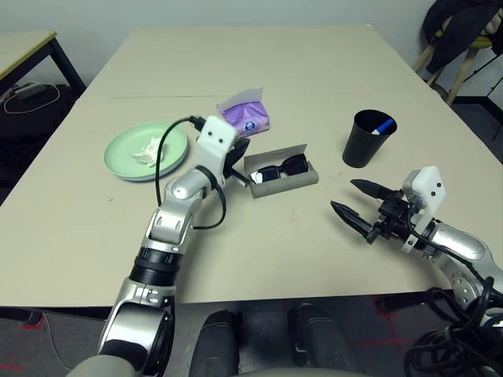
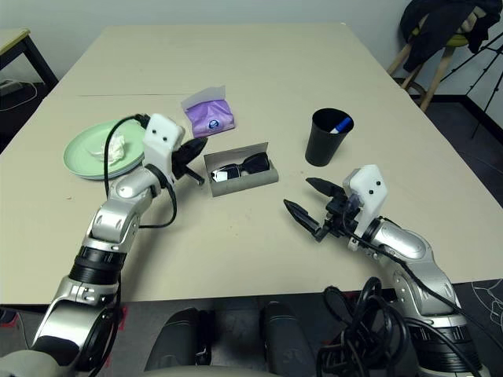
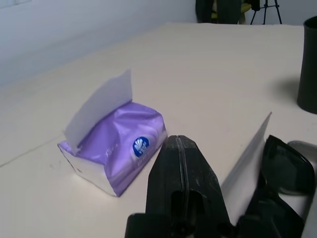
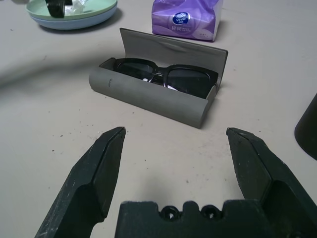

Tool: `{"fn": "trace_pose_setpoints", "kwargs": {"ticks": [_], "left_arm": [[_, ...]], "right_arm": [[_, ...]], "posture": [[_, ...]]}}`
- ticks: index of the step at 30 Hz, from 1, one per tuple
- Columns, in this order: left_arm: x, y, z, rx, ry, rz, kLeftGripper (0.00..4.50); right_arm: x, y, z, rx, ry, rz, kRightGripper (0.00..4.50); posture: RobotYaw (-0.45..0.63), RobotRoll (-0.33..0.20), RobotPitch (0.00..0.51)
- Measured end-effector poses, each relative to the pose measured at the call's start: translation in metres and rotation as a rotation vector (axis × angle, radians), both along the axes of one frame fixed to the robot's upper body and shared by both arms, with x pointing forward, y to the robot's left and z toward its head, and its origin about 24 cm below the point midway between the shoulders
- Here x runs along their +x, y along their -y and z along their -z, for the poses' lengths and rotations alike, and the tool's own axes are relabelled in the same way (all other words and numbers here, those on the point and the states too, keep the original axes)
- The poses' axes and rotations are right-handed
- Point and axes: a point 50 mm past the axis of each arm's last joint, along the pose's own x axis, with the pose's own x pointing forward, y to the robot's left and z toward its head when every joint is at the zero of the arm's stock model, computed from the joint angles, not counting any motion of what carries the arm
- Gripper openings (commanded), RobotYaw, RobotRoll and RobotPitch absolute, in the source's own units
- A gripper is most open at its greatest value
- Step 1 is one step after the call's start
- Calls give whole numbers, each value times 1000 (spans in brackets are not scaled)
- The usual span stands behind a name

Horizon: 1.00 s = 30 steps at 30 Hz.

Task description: Organize and tidy the items on the table.

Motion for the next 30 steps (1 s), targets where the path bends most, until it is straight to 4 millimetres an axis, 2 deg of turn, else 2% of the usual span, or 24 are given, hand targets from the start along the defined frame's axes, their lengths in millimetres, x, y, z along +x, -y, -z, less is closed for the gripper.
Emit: {"fn": "trace_pose_setpoints", "kwargs": {"ticks": [4,8,19,23,30], "left_arm": [[4,-1,12,10,-38,-8,50],[8,7,24,17,-64,-2,50],[21,17,42,74,-73,-8,50],[19,17,43,79,-66,-1,50],[0,22,44,93,-64,35,50]], "right_arm": [[-1,0,1,0,-2,2,4500],[-2,0,1,-1,-2,7,4500],[-8,-1,2,-4,-3,18,4500],[-9,0,4,-5,-9,21,4500],[-10,1,4,-10,-13,22,4500]], "posture": [[-102,0,124],[-130,0,119],[-157,0,117],[-157,0,117],[-145,0,121]]}}
